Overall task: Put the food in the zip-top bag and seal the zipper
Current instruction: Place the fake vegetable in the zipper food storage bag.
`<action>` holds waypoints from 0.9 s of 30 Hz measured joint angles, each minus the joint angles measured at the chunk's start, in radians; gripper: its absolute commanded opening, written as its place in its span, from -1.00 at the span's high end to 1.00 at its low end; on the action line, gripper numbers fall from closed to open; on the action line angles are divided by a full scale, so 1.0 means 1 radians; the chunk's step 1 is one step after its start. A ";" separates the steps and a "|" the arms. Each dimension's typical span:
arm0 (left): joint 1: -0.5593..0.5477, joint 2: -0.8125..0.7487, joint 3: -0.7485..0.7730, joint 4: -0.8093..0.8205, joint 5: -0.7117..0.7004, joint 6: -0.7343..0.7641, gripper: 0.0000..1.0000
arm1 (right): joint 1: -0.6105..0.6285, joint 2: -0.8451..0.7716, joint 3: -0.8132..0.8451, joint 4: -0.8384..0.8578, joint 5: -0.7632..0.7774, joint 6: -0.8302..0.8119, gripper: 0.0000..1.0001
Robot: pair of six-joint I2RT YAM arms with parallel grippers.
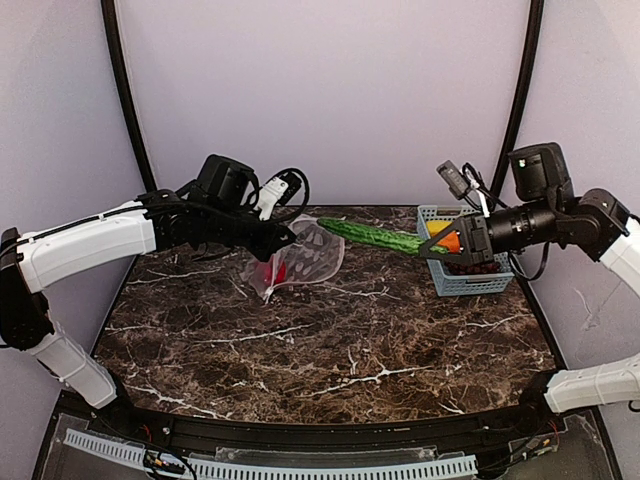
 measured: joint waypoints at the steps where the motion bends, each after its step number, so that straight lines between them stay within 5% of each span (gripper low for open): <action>1: 0.000 0.000 0.000 0.000 0.000 0.000 0.99 | 0.009 0.012 0.000 0.000 0.012 0.000 0.99; 11: 0.000 0.000 0.000 0.000 0.004 0.000 0.99 | 0.125 0.177 0.065 -0.018 0.163 0.000 1.00; 27: 0.000 0.000 0.000 0.000 0.034 0.000 0.99 | 0.238 0.601 0.391 -0.043 0.495 0.119 1.00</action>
